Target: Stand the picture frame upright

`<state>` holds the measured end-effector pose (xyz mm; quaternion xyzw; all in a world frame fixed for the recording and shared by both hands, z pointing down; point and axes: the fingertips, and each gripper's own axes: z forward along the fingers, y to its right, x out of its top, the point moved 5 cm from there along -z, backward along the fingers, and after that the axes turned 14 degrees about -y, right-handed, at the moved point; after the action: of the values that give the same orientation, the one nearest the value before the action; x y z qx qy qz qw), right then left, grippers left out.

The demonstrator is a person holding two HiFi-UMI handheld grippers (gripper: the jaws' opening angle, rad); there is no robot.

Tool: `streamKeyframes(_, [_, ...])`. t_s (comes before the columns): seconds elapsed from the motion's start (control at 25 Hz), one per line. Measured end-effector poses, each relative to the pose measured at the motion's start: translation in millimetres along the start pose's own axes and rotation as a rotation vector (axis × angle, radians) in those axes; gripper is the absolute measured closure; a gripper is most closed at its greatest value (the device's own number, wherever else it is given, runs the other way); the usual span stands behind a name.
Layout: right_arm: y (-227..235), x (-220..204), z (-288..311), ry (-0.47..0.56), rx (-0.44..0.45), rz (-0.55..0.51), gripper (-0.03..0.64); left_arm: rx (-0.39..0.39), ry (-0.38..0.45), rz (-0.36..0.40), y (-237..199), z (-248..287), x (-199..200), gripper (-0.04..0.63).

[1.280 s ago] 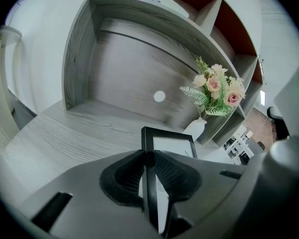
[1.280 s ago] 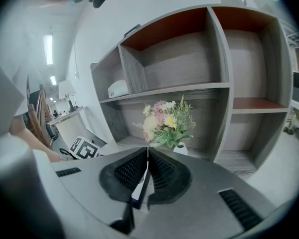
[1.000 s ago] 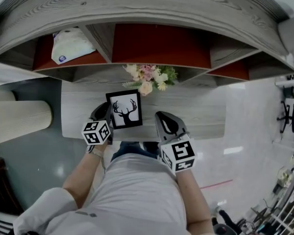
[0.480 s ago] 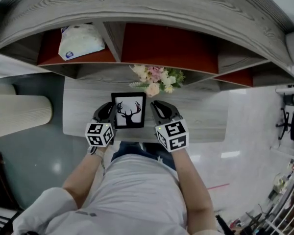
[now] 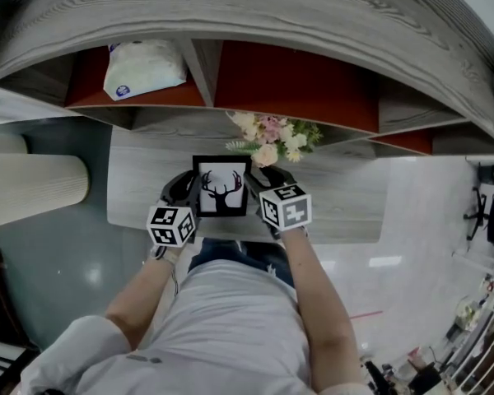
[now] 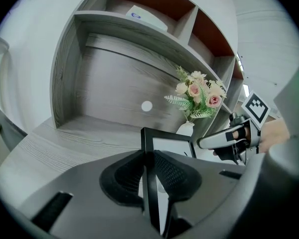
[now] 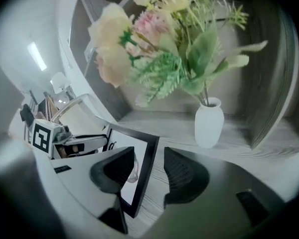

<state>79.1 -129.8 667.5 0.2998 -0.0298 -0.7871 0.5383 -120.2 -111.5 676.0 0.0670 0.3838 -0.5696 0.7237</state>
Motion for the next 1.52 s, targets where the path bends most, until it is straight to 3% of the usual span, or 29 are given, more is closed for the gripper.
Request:
streamKeyframes(0.2, [6.6, -15.7, 30.2, -0.084, 0.076, 0.071, 0.396, -0.013, -0.001, -0.009, -1.3, 3.1, 0.5, 0.522])
streamKeyframes(0.4, [-1.8, -16.4, 43.4, -0.104, 0.147, 0.098, 0.394, -0.025, -0.008, -0.013, -0.9, 7.1, 1.0, 0.522])
streamKeyframes(1.2, [-9.1, -4.1, 11.1, 0.002, 0.072, 0.071, 0.48, -0.051, -0.002, -0.057, 3.4, 2.6, 9.6, 0.522])
streamKeyframes(1.52, [-14.1, 1.0, -10.1, 0.044, 0.042, 0.052, 0.486, -0.05, 0.039, -0.005, 18.0, -12.0, 25.7, 0.522])
